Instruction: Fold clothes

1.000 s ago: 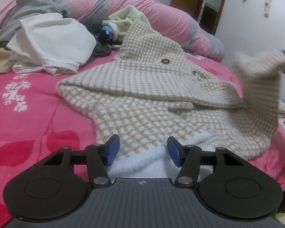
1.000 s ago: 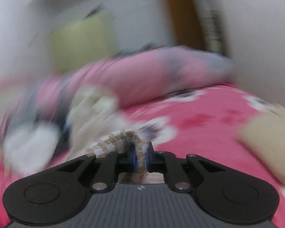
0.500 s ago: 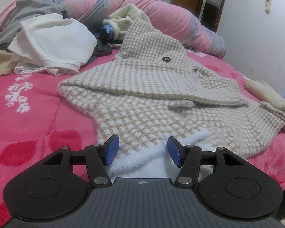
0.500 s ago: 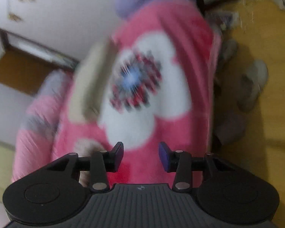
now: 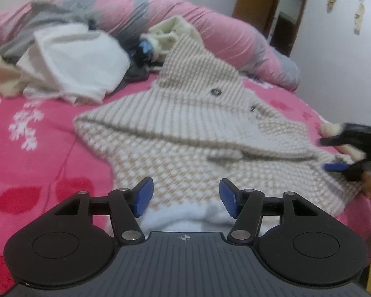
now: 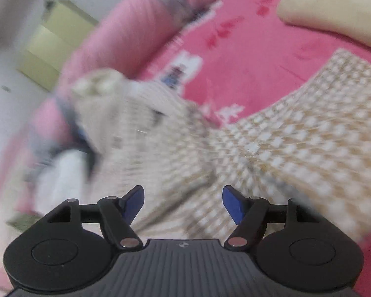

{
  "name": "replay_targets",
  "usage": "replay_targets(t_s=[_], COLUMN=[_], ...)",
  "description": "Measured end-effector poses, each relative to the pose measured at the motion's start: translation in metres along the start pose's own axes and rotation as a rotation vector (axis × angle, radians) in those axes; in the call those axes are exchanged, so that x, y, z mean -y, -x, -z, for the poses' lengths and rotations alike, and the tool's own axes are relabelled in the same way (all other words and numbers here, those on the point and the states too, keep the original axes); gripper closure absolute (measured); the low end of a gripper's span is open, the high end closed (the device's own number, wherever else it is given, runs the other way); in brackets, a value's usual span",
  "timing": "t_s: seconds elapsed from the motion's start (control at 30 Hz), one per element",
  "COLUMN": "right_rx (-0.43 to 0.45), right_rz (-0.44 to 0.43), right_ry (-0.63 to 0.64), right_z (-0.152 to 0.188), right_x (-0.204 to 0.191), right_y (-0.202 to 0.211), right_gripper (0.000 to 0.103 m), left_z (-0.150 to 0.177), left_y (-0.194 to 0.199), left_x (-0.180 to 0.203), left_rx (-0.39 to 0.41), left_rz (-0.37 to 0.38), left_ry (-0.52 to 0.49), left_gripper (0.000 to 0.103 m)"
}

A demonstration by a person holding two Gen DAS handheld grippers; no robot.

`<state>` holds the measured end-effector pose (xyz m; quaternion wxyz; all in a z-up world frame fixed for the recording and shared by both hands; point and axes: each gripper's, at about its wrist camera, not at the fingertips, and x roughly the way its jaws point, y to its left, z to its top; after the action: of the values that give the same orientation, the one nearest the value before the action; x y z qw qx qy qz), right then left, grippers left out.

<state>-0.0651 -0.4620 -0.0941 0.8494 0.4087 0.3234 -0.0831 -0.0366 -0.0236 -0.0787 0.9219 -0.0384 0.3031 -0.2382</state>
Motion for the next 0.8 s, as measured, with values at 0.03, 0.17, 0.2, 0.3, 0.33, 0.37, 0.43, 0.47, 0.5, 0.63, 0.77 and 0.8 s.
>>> replay_targets(t_s=[0.03,0.17,0.2,0.3,0.33,0.37,0.43,0.47,0.5,0.63,0.77,0.8], right_rx=[0.010,0.068,0.079,0.110,0.116,0.122,0.109,0.100,0.091,0.054,0.001,-0.025], right_rz=[0.003,0.035,0.037,0.007,-0.030,-0.067,-0.111,-0.130,-0.149,-0.226,-0.436,-0.492], right_ry=[0.018,0.098,0.105,0.105,0.088,0.072,0.086,0.097,0.109,0.155,0.302,0.352], right_z=[0.002,0.012,0.012,0.006,0.002,-0.003,-0.012,-0.016,-0.021,-0.039,-0.042,-0.036], right_x=[-0.003,-0.022,-0.023,-0.025,-0.025,-0.024,-0.047,-0.061,-0.075,-0.131,-0.237,-0.266], right_y=[-0.008,-0.013,-0.011,0.002,0.007,0.011,0.006,0.001,-0.003,-0.020,-0.030,-0.030], right_gripper=[0.029,0.047,0.055,0.092,0.092,0.092,0.092,0.093,0.093,0.093,0.093,0.093], left_z=[0.000,0.006,0.009,0.015,0.016,0.016,0.017,0.018,0.018,0.021,0.022,0.021], left_y=[-0.001,-0.013,-0.015,-0.016,-0.016,-0.016,-0.017,-0.017,-0.016,-0.014,-0.010,-0.008], left_x=[0.004,0.015,0.015,0.013,0.011,0.010,0.007,0.005,0.003,-0.004,-0.011,-0.013], left_rx=[0.008,-0.013,-0.018,-0.011,-0.008,-0.006,-0.003,0.000,0.002,0.012,0.020,0.022], left_rz=[0.003,-0.002,-0.004,0.006,0.012,0.019,0.035,0.040,0.046,0.069,0.076,0.069], left_ry=[-0.018,-0.073,-0.072,-0.054,-0.049,-0.045,-0.035,-0.030,-0.026,-0.008,0.015,0.021], left_gripper=[0.040,0.040,0.040,0.039,0.038,0.038,0.037,0.036,0.036,0.036,0.036,0.036])
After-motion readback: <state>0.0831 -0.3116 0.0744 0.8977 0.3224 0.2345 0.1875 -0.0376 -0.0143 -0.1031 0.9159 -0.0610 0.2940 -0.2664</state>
